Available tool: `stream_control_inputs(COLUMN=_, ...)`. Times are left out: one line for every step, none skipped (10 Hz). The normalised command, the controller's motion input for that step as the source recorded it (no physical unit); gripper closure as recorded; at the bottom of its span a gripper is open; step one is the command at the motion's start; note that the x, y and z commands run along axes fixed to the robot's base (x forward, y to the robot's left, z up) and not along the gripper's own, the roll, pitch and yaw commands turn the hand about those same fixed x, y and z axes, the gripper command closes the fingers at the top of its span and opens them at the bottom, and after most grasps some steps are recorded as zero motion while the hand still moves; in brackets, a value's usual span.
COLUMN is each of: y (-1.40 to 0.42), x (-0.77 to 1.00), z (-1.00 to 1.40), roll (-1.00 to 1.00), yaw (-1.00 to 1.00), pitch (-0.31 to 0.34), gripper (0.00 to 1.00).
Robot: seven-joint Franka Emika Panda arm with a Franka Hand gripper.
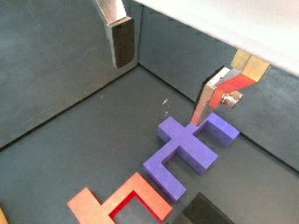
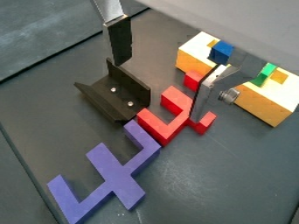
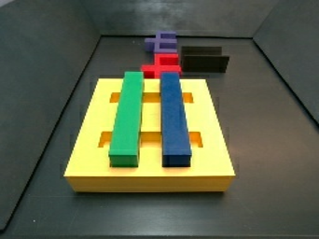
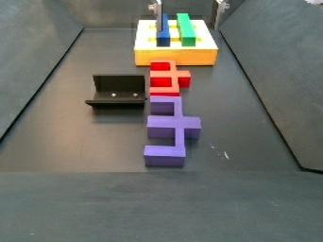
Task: Pick up the purple object. Move up. Place the purple object on the fixture. Regrasp the purple object. Move to above the board. Insert the purple object.
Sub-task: Pick up the purple object.
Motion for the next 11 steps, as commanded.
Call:
stream_control_inputs(y=0.0, x=0.0, z=0.0, roll=0.02, yaw=0.0, pitch=0.0, gripper=0.0)
stream_control_inputs(y=0.0, x=0.0, z=-0.02, roll=0.0, yaw=0.0, pitch=0.0, gripper=0.0)
stream_control_inputs(y=0.05, x=0.0, z=-0.05, roll=-0.01, yaw=-0.21, pitch=0.0, gripper=0.0)
stream_control_inputs(y=0.09, x=0.02, z=-0.05, roll=-0.01, yaw=-0.34, pitch=0.0, gripper=0.0)
stream_control_inputs(y=0.11, x=0.0, z=-0.05, roll=-0.04, yaw=-0.39, pitch=0.0, gripper=0.0)
stream_control_inputs(y=0.08, x=0.0, z=-0.08, roll=-0.06, yaw=-0.4, pitch=0.0, gripper=0.0)
stream_control_inputs(y=0.04, x=0.01, z=-0.09, roll=-0.06, yaw=-0.45, pitch=0.0, gripper=0.0)
stream_control_inputs(y=0.01, x=0.01, z=-0.12, roll=-0.07, yaw=-0.47, pitch=0.0, gripper=0.0)
stream_control_inputs(y=0.0, x=0.04, z=-0.11, roll=-0.06, yaw=-0.47, pitch=0.0, gripper=0.0)
stream_control_inputs(y=0.0, x=0.05, z=-0.15, roll=-0.06, yaw=-0.61, pitch=0.0, gripper=0.0)
stream_control_inputs(y=0.09, x=0.14, z=-0.23, roll=-0.07, yaw=-0.82, pitch=0.0, gripper=0.0)
